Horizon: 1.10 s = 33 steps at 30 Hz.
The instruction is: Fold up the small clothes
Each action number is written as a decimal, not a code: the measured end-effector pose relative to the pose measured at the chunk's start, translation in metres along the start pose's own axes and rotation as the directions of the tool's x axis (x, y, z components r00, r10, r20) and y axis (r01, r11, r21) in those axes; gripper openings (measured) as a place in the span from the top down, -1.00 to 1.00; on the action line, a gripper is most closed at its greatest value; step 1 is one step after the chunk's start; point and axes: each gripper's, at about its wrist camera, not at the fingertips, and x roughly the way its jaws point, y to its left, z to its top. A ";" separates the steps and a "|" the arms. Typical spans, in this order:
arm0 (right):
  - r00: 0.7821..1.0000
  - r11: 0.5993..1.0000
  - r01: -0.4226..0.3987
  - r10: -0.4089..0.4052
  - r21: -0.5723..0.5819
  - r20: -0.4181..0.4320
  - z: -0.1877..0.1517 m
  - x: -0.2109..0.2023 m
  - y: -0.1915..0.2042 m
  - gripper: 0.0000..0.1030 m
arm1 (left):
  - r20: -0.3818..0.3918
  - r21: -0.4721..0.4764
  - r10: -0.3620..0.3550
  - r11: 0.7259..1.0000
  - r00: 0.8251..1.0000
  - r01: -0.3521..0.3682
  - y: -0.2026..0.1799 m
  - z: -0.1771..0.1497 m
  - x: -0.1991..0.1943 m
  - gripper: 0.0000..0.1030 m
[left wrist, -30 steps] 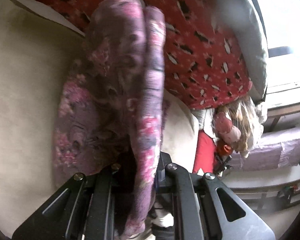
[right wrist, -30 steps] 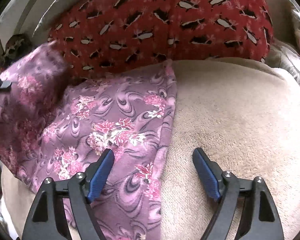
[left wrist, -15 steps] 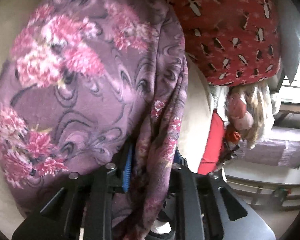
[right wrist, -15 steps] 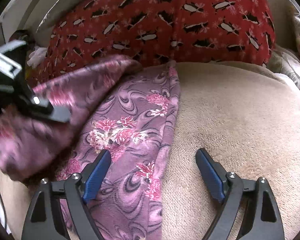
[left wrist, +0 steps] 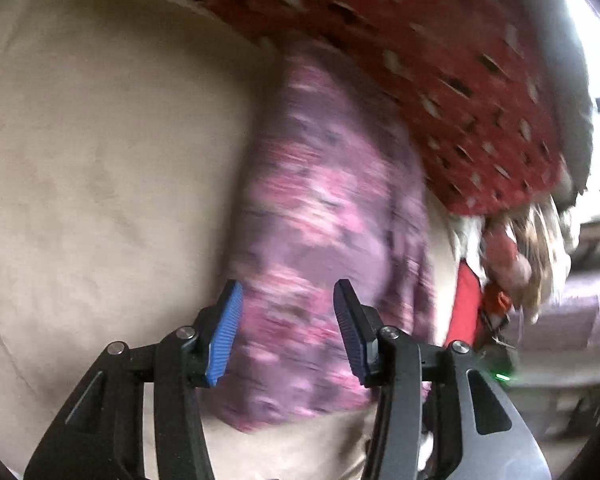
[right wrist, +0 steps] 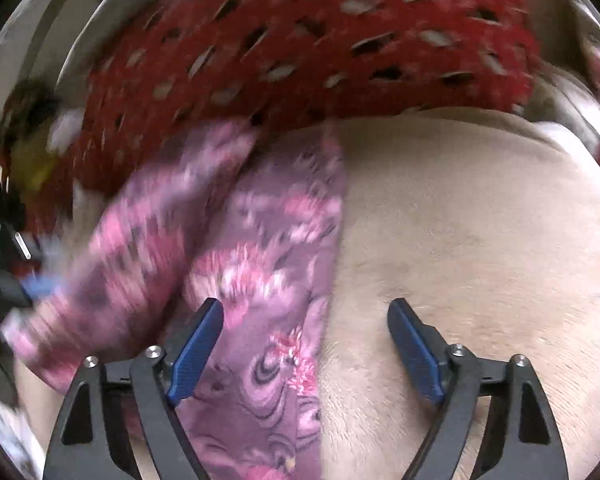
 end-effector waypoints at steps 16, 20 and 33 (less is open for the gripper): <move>0.972 0.972 -0.233 0.233 -0.015 -0.012 0.014 0.007 0.040 0.81 | -0.005 0.048 -0.035 0.998 0.999 0.035 0.018 -0.022 0.000 -0.25; 0.981 0.991 -0.108 0.119 0.077 -0.150 -0.011 0.035 -0.011 0.80 | -0.053 0.073 0.057 0.996 0.997 -0.053 0.015 -0.036 0.032 -0.27; 0.988 0.978 -0.109 0.127 0.180 -0.093 0.053 0.052 -0.013 -0.09 | -0.003 0.108 0.035 0.993 0.999 -0.035 -0.018 0.008 0.021 -0.27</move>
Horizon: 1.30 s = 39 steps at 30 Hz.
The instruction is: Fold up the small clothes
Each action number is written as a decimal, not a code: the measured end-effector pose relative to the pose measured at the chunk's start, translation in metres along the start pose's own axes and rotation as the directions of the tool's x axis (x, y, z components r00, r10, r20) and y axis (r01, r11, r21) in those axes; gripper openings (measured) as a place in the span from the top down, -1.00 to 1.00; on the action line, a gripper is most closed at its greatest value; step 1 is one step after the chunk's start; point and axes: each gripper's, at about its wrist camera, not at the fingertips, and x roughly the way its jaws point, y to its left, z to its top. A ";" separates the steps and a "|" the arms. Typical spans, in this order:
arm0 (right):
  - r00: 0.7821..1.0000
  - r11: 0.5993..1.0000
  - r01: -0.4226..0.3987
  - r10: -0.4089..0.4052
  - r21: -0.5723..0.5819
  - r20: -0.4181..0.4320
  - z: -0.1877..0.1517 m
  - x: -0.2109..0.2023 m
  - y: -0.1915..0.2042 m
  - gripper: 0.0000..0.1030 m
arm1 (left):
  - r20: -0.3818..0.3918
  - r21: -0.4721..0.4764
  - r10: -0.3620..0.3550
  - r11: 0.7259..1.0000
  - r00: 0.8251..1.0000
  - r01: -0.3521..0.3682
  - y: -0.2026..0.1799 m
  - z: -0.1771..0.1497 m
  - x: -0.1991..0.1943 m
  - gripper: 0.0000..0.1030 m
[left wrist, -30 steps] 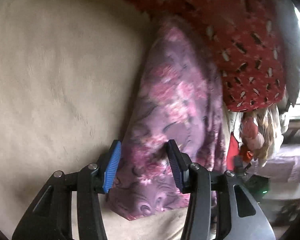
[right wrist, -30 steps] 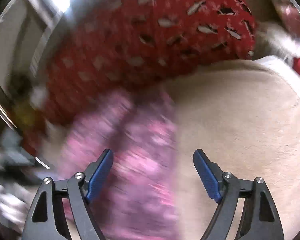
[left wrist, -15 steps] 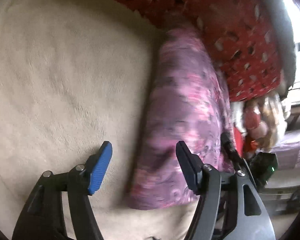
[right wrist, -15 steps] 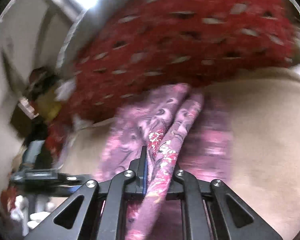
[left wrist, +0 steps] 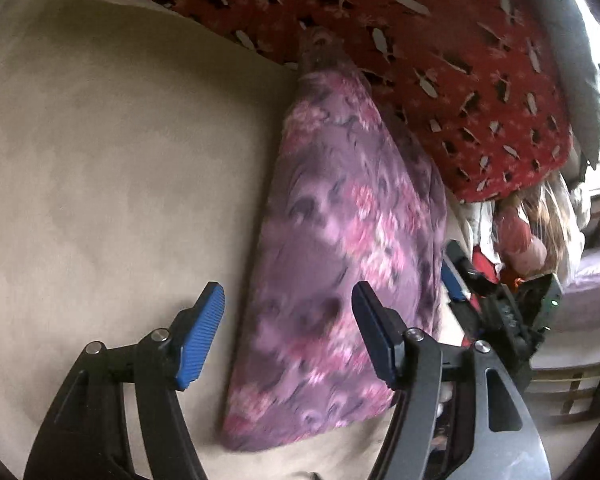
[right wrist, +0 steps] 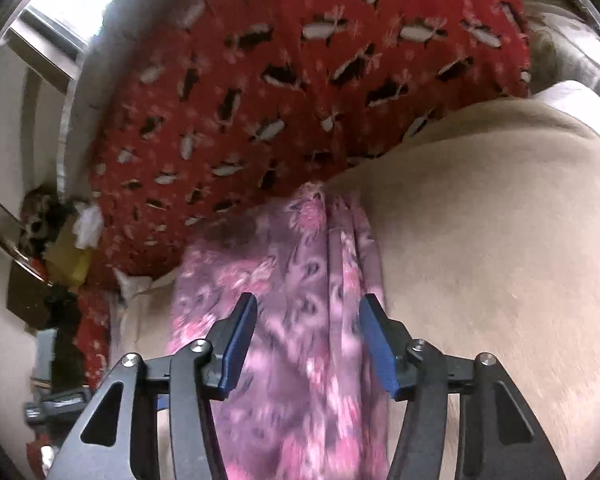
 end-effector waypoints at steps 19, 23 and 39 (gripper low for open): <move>0.974 0.974 -0.180 0.196 -0.134 0.112 -0.040 -0.048 0.007 0.59 | 0.072 0.012 0.016 1.000 0.997 -0.017 0.010 -0.033 0.007 -0.29; 0.997 0.943 0.049 -0.066 -0.328 -0.042 -0.078 -0.019 0.027 0.26 | 0.066 0.058 0.068 0.996 0.995 -0.072 0.012 -0.053 0.017 -0.31; 0.997 0.984 -0.050 0.060 -0.172 0.051 -0.128 -0.097 -0.006 0.91 | 0.013 0.039 0.103 0.994 0.995 -0.103 0.025 -0.089 0.006 -0.31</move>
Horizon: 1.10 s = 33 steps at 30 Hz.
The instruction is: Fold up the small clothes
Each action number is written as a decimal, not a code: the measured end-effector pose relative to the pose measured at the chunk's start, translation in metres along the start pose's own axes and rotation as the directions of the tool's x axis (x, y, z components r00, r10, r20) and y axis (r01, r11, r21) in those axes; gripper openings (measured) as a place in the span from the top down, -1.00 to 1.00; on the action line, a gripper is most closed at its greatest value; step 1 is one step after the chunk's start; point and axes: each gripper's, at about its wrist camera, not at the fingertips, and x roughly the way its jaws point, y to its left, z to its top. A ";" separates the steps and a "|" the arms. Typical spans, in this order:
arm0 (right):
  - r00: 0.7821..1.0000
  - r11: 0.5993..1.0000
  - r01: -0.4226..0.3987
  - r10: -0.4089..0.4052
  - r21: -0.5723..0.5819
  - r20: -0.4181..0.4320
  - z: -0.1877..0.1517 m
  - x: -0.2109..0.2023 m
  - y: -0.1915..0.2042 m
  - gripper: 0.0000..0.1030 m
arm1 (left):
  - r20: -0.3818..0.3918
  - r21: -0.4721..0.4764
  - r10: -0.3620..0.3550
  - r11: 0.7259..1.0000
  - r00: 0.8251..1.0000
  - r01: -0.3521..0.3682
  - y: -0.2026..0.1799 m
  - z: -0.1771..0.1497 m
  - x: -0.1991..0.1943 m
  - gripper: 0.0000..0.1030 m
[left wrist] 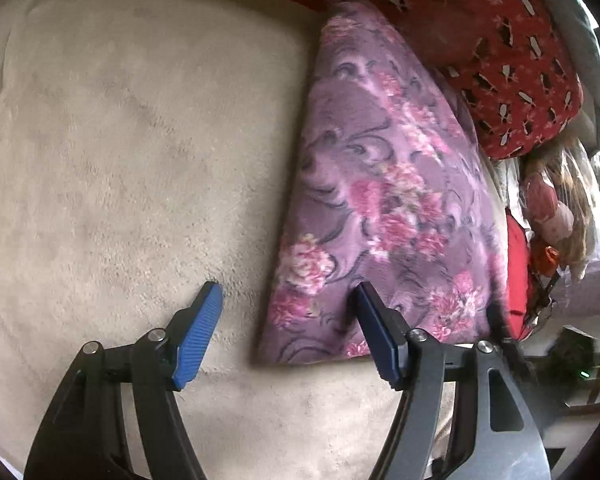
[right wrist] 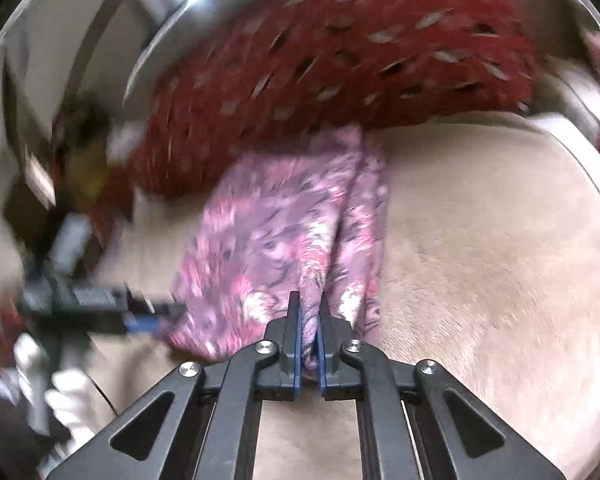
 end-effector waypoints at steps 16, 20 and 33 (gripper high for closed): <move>0.992 0.993 0.109 -0.111 -0.039 -0.064 0.012 0.057 0.007 0.65 | 0.023 0.103 0.110 0.988 0.994 -0.112 -0.029 0.006 0.013 -0.32; 0.997 0.997 0.077 -0.076 0.003 -0.025 0.031 0.044 0.002 0.57 | 0.088 0.134 0.022 0.990 0.996 -0.033 -0.039 0.015 -0.011 -0.32; 0.992 0.990 0.127 -0.128 0.057 0.019 0.135 0.137 0.007 0.46 | 0.121 0.063 0.160 0.984 0.980 -0.169 -0.054 0.121 0.044 -0.67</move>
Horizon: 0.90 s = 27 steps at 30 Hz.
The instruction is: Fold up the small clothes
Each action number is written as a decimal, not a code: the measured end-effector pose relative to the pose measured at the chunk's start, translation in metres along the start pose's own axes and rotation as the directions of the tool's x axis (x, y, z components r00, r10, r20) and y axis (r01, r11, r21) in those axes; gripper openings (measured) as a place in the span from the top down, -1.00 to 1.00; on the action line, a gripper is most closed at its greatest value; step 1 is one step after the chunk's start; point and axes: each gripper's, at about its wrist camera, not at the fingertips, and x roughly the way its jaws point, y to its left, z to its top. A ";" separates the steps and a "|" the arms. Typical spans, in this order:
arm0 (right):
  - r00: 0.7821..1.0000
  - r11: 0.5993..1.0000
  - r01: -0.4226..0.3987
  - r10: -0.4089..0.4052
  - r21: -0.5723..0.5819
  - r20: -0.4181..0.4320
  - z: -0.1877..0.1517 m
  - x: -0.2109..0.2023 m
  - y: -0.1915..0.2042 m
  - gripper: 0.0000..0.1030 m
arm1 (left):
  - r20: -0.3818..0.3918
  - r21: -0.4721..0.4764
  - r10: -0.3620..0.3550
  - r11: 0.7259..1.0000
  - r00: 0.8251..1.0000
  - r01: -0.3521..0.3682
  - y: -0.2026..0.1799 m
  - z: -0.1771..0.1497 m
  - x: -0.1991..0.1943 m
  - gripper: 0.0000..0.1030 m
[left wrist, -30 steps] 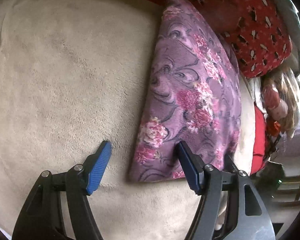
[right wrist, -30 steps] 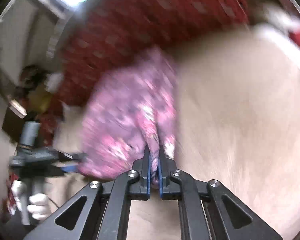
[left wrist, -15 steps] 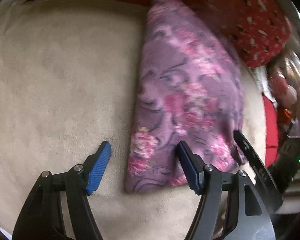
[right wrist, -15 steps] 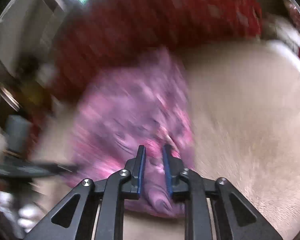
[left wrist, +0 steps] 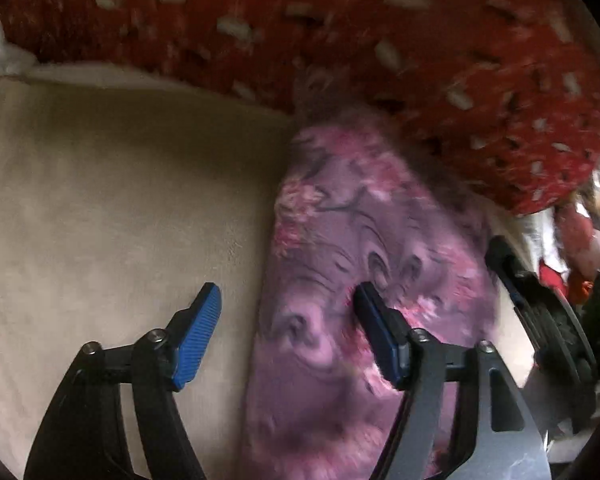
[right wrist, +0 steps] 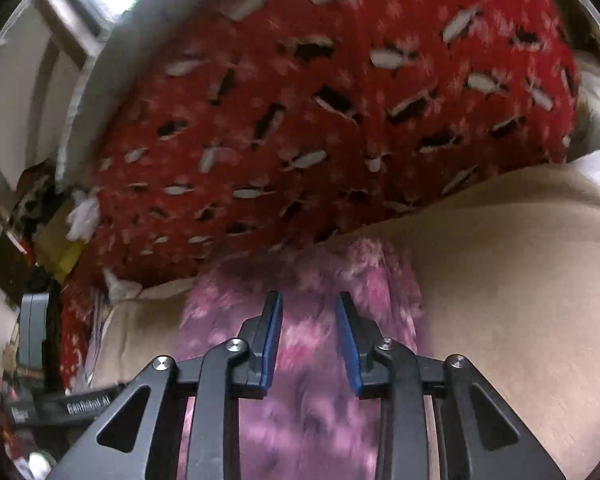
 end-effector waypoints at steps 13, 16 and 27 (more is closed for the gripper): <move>0.994 0.998 -0.050 0.054 -0.048 0.092 -0.004 -0.007 0.008 0.45 | 0.155 0.005 -0.032 0.999 0.987 0.032 -0.011 0.023 -0.024 -0.79; 0.998 0.995 0.059 -0.059 -0.082 0.004 0.000 0.021 0.012 0.23 | 0.099 0.015 0.092 0.996 0.991 -0.094 -0.020 0.041 0.007 -0.79; 0.999 0.999 0.041 -0.041 -0.006 -0.016 -0.004 0.028 -0.013 0.26 | 0.085 0.016 0.082 0.996 0.993 -0.084 -0.011 0.021 0.009 -0.82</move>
